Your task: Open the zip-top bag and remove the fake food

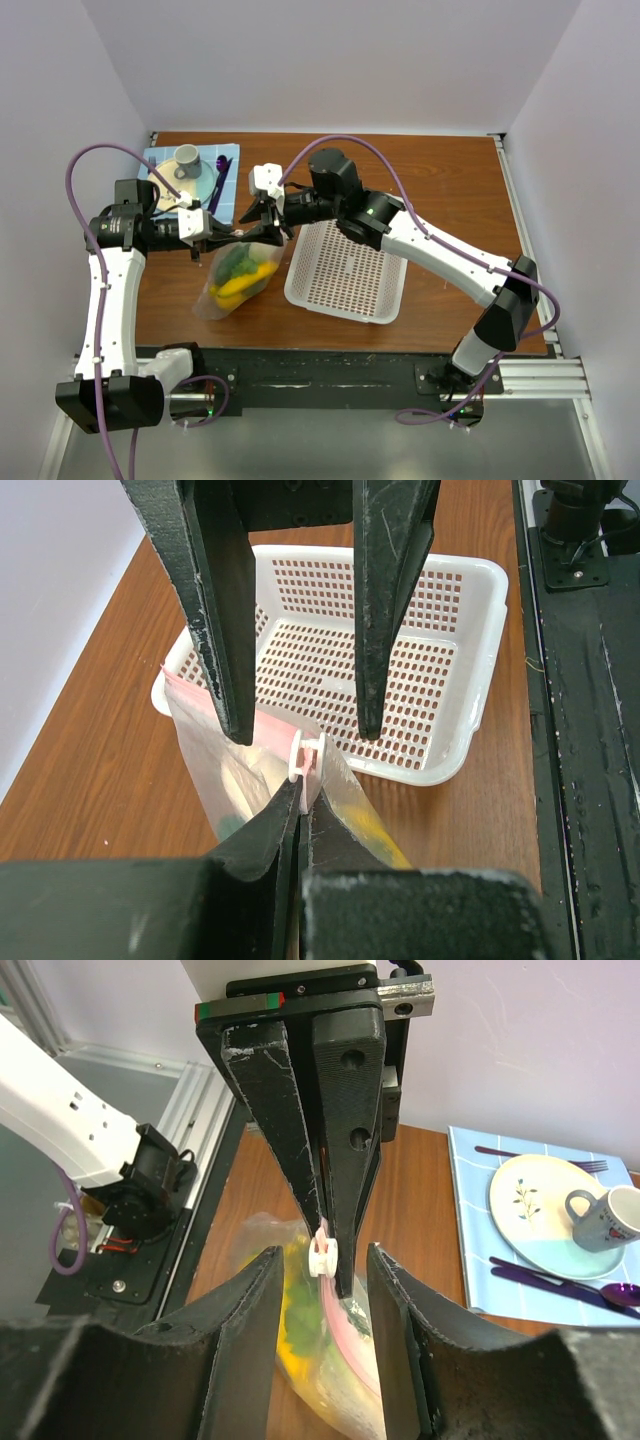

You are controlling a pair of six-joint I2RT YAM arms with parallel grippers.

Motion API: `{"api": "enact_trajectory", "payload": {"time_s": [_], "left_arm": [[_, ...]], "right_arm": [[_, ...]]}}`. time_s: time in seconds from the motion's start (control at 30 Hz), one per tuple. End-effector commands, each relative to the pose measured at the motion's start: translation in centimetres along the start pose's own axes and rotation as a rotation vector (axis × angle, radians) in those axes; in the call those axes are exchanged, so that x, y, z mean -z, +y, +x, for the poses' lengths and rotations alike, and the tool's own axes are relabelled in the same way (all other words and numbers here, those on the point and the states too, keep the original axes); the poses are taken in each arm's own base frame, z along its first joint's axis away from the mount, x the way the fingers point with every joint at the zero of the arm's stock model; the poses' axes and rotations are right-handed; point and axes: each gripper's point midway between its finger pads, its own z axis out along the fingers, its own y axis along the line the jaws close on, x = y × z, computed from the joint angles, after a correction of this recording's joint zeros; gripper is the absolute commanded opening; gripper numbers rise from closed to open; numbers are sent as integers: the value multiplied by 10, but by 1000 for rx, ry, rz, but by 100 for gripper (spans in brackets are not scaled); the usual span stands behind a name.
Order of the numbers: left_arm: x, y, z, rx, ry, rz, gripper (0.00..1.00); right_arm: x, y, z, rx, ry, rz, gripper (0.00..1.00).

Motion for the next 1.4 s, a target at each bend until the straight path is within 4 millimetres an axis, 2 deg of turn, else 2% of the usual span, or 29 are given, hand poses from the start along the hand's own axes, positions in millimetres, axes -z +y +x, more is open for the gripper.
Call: {"api": "enact_trajectory", "payload": {"time_s": [0.0,0.27,0.53,0.7,1.0,1.23,1.37], "left_arm": [[1,-1,-17,-56,-38,2,0],[1,-2,-18,-62,-36,0,0],[1,-1,-17,-65,-34,1,0],[1,-1,-20,-66,-41,2,0],[1,0,-21,-64,-44,1,0],[1,-1,-23,-69,-45,1,0],[2,-1,-24,-69,-42,0,0]], "right_arm": [[4,0,-24,39,-56,12,42],[1,4,-17,20,-49,-11,41],[-1,10,-8,-4,-34,-48,50],[-4,10,-6,-15,-38,-54,49],[-9,13,-4,-41,-47,-81,34],[-12,11,0,-60,-42,-84,36],[-14,10,2,-67,-36,-76,27]]}}
